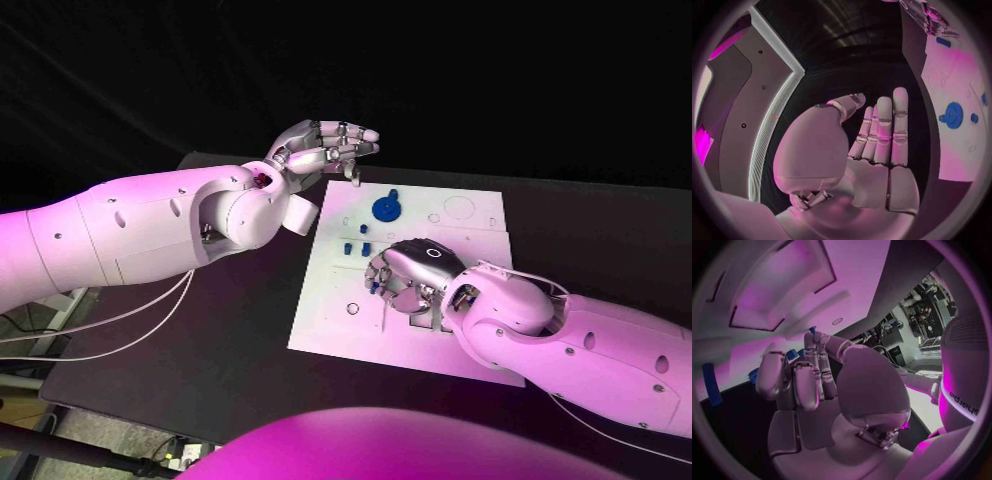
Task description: Assemble the parts on the task board
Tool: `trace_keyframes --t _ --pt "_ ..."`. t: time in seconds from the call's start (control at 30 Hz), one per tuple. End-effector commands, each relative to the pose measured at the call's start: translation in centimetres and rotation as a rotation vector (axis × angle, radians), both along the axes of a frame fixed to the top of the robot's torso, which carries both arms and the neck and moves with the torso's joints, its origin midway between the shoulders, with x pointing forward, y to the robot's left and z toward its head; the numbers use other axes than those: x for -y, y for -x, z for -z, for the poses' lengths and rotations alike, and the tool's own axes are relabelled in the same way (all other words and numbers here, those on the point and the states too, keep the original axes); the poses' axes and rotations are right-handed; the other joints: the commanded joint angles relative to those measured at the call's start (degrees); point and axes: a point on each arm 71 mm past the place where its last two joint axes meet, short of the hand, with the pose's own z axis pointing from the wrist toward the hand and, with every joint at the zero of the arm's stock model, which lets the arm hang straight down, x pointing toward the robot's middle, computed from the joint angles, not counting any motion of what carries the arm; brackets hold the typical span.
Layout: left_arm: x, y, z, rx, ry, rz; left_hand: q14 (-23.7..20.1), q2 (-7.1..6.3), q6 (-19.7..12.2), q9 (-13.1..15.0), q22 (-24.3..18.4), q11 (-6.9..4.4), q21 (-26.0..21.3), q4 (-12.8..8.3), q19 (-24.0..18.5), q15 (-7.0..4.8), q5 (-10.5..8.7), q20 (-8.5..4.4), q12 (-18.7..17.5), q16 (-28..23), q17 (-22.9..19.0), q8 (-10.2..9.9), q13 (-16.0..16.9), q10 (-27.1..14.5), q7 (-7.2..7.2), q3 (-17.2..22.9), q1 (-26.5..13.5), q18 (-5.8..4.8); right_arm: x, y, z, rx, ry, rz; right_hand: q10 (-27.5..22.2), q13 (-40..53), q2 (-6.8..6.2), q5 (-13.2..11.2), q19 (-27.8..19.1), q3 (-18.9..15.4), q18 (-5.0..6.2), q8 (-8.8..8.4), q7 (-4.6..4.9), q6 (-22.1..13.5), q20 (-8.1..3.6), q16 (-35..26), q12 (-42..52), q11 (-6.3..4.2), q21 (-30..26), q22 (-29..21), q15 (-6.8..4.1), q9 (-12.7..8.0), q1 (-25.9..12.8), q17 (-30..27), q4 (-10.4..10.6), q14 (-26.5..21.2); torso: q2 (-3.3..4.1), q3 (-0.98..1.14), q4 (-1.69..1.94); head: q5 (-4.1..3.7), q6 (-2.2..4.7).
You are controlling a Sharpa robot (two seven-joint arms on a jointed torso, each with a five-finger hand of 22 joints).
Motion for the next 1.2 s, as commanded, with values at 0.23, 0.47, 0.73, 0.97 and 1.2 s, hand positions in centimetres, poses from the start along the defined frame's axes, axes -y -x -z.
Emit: trace_keyframes --t 0.23,0.47,0.73,0.97,1.2 --pt "0.2 0.0 -0.1 0.005 0.012 0.016 -0.4 0.05 -0.4 0.1 -0.1 0.17 -0.2 -0.1 0.1 -0.01 0.18 0.39 0.2 0.3 -0.1 0.3 0.1 -0.4 1.42 -0.1 -0.5 0.36 0.0 0.1 0.4 -0.015 0.014 -0.006 0.1 0.0 0.07 0.2 -0.2 0.1 -0.65 0.31 0.43 0.1 -0.06 0.2 -0.3 -0.30 -0.3 0.0 -0.34 0.0 -0.7 -0.1 0.2 2.6 0.01 0.01 -0.06 0.07 0.00" --pt "0.2 0.0 -0.1 0.004 0.012 0.017 -0.4 0.05 -0.4 0.1 -0.1 0.17 -0.2 -0.1 0.1 -0.01 0.18 0.39 0.2 0.3 -0.1 0.3 0.1 -0.4 1.42 -0.1 -0.5 0.36 -0.2 -0.1 0.9 -0.026 0.034 -0.002 0.1 0.2 0.14 0.2 -0.4 0.1 -0.59 0.35 0.43 0.0 -0.04 0.2 -0.3 -0.30 -0.5 -0.2 -0.33 0.2 -0.8 -0.1 0.1 2.5 0.03 0.01 0.08 0.01 0.00" --pt "0.3 0.0 -0.1 0.003 0.012 0.019 -0.5 0.09 -0.6 0.1 -0.1 0.19 -0.2 -0.1 0.0 0.01 0.19 0.42 0.4 0.4 -0.1 0.4 0.1 -0.6 1.45 -0.1 -0.5 0.38 -0.4 -0.1 1.3 -0.032 0.041 -0.001 -0.1 0.3 0.13 0.2 -0.5 0.1 -0.52 0.30 0.50 -0.3 -0.02 0.2 -0.4 -0.23 -0.8 -0.4 -0.29 0.2 -0.9 -0.2 0.2 2.5 0.01 -0.02 0.01 0.08 0.00" --pt "0.3 0.0 -0.1 0.001 0.011 0.020 -0.5 0.09 -0.6 0.1 -0.1 0.21 -0.2 -0.1 0.0 0.02 0.19 0.43 0.5 0.4 -0.1 0.5 0.1 -0.7 1.47 -0.1 -0.5 0.38 -0.3 -0.2 1.5 -0.039 0.051 0.000 -1.1 0.7 -0.35 1.3 -0.9 -0.7 -0.42 0.04 0.70 -1.4 0.20 0.3 -0.8 0.05 -1.3 -0.6 -0.04 0.6 -2.1 -0.4 0.6 2.4 0.06 -0.07 -0.06 0.05 0.00" --pt "0.3 0.0 -0.1 0.000 0.010 0.020 -0.5 0.09 -0.6 0.1 -0.1 0.21 -0.2 -0.1 0.0 0.02 0.19 0.43 0.5 0.4 -0.1 0.5 0.1 -0.7 1.47 -0.1 -0.5 0.38 0.1 -0.3 1.4 -0.032 0.036 0.017 -3.9 1.0 -1.34 2.0 -1.3 -1.1 -0.31 -3.11 2.29 -6.2 1.04 0.3 -2.0 1.41 -2.1 -1.0 1.06 -0.3 -3.4 -0.9 1.1 2.2 -0.04 -0.06 -0.02 -0.04 0.00"
